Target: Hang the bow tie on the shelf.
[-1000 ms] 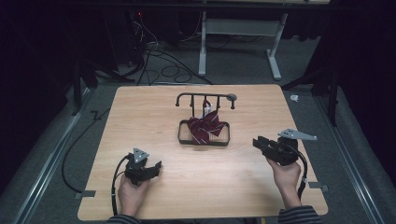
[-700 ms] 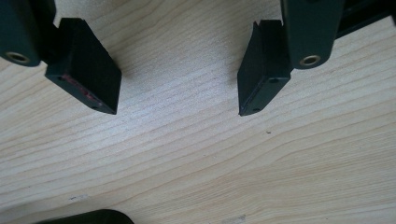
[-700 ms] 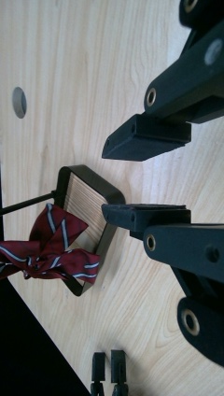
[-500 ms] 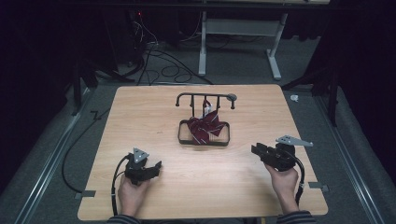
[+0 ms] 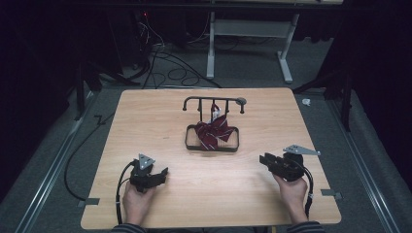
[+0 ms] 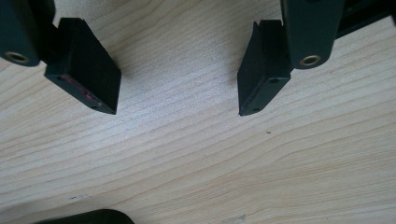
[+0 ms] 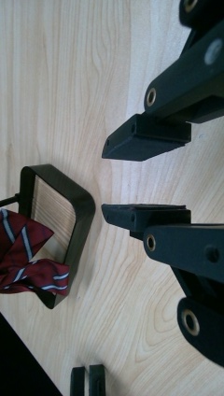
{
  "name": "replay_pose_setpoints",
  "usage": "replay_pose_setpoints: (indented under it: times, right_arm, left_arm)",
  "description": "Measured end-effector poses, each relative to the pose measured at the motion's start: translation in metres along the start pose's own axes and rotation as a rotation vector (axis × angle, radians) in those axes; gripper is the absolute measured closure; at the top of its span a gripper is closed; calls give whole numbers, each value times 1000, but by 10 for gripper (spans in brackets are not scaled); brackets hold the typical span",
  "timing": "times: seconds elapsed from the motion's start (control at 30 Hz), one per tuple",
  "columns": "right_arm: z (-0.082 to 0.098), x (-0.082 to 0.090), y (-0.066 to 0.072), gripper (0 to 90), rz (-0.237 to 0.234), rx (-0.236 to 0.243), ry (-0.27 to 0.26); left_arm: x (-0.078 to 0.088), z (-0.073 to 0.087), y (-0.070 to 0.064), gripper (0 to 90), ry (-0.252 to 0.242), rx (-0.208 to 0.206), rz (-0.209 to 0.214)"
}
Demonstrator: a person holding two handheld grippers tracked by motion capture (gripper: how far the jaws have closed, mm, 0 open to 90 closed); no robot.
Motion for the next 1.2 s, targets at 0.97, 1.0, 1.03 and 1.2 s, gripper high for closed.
replay_pose_setpoints:
  times: [0.97,1.0,1.03,1.2]
  right_arm:
    - [29,-30,-12,595,165,82,89]
    - [30,-31,-13,580,174,90,93]
    - [31,-32,-13,568,185,107,90]
    - [31,-36,-8,523,237,170,104]
  left_arm:
    - [0,0,0,309,1,-2,-1]
    - [0,0,0,309,0,-2,-2]
    - [0,0,0,308,1,-2,-2]
    - [0,0,0,306,0,-1,-1]
Point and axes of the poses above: each handheld gripper's, and its own axes: x roughly backward along the jaws, z roughly out of its underside, y roughly to its left, the point moved 3 cm from there along -x, roughly forward along the jaws, and after that the axes turned 4 degrees about -x, right-handed, at the moved point
